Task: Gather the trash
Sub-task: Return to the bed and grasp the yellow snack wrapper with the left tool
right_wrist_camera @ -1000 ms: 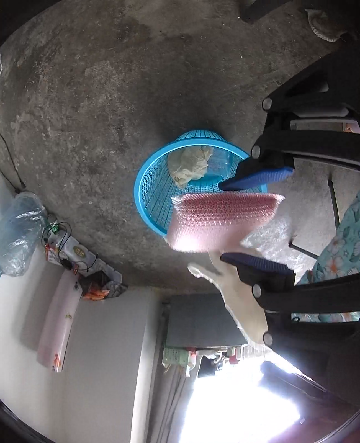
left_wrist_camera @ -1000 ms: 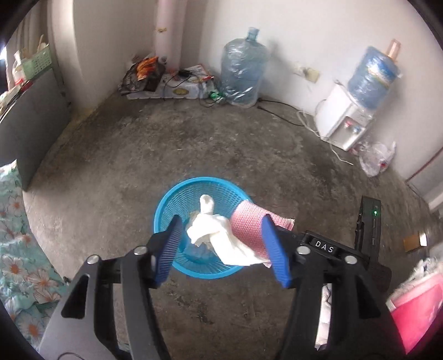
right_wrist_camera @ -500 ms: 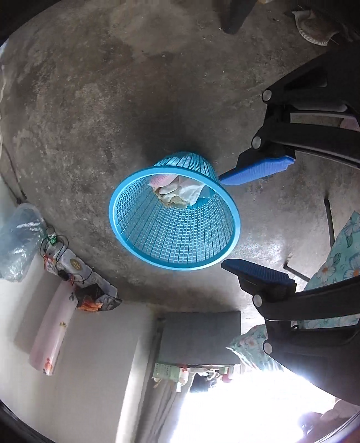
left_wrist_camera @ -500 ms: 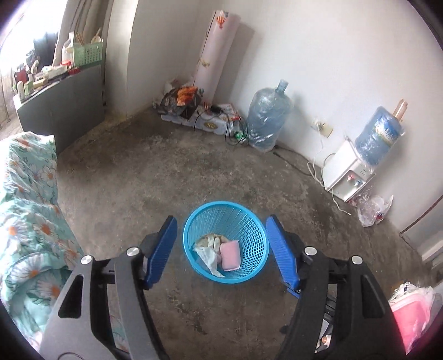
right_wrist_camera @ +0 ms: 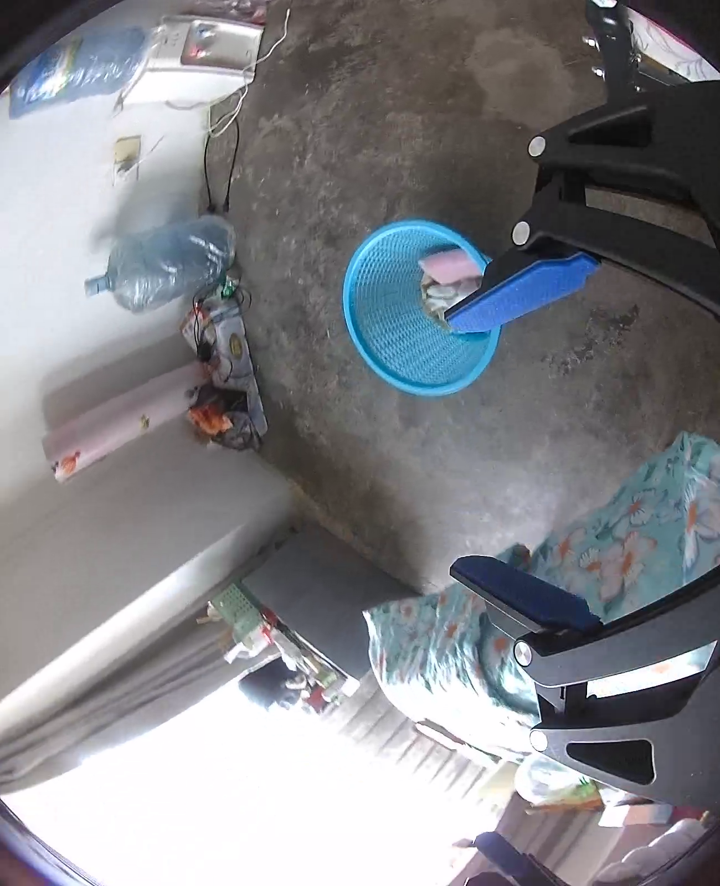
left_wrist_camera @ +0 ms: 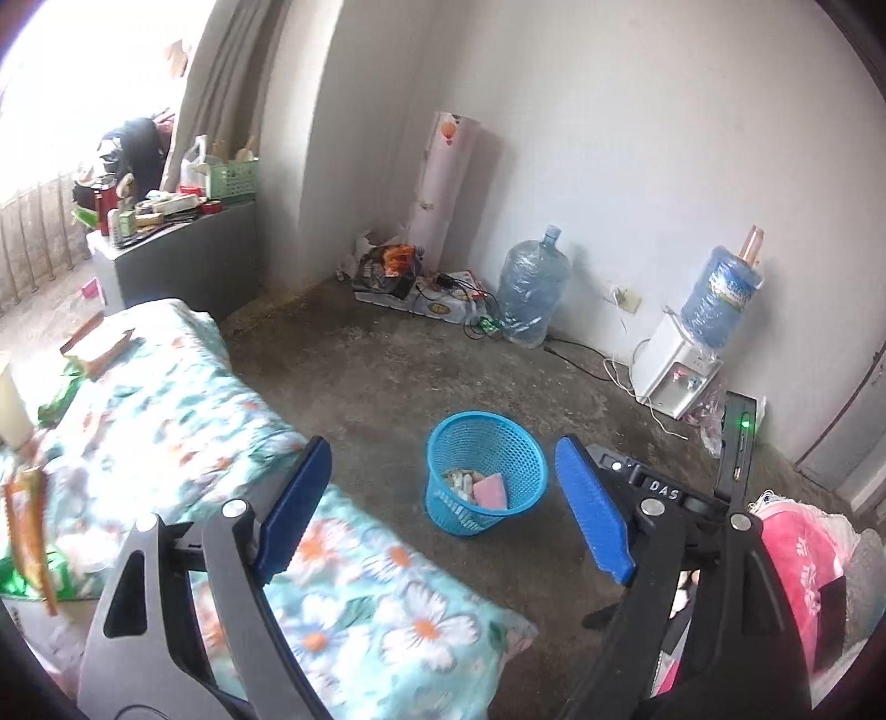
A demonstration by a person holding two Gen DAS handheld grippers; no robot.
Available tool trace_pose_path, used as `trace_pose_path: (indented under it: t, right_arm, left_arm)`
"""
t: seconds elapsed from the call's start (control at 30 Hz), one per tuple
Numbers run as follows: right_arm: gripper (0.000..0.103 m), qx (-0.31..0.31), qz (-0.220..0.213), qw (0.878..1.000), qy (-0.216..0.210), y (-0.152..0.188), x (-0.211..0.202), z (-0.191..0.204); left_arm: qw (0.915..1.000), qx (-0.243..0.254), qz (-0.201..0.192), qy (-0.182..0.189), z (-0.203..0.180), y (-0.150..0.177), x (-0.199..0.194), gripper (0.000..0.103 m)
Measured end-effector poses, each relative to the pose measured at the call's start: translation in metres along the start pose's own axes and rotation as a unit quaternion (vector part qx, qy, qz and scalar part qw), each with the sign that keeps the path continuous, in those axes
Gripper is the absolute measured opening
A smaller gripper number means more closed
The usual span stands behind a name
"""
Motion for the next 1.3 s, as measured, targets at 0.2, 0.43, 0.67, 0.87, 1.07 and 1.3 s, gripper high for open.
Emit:
trace_pose_path:
  t: [0.2, 0.43, 0.67, 0.87, 1.07, 1.3]
  right_arm:
    - [0.081, -0.029, 0.05, 0.993, -0.107, 0.014, -0.001, 0.068]
    - [0.081, -0.067, 0.126, 0.971, -0.194, 0.049, 0.022, 0.166]
    - [0.078, -0.081, 0.168, 0.957, -0.224, 0.067, 0.04, 0.225]
    - [0.07, -0.106, 0.204, 0.946, -0.228, 0.072, 0.072, 0.266]
    - [0.066, -0.144, 0.235, 0.931, -0.239, 0.077, 0.11, 0.301]
    - [0.061, -0.203, 0.264, 0.907, -0.258, 0.092, 0.157, 0.345]
  left_arm:
    - [0.9925, -0.041, -0.069, -0.093, 0.079, 0.018, -0.116, 0.083]
    - [0.9773, -0.102, -0.101, -0.156, 0.144, 0.042, -0.178, 0.083]
    - [0.9798, -0.073, -0.068, -0.173, 0.155, 0.04, -0.15, 0.083]
    - [0.9715, 0.004, 0.001, -0.237, 0.164, 0.037, -0.082, 0.072]
    - [0.9557, 0.011, 0.073, -0.285, 0.198, 0.049, -0.043, 0.047]
    - [0.9554, -0.044, 0.089, -0.278, 0.221, 0.056, -0.047, 0.021]
Point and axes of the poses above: each gripper's, at about its wrist camera, not at the fingertips, and x roughly the way its jaws point, z to its left, y to its underside, the point moved 6 cm from there along x, roughly the way its jaws point, and after that the axes turned 3 degrees about -x, right-handed, at the moved point
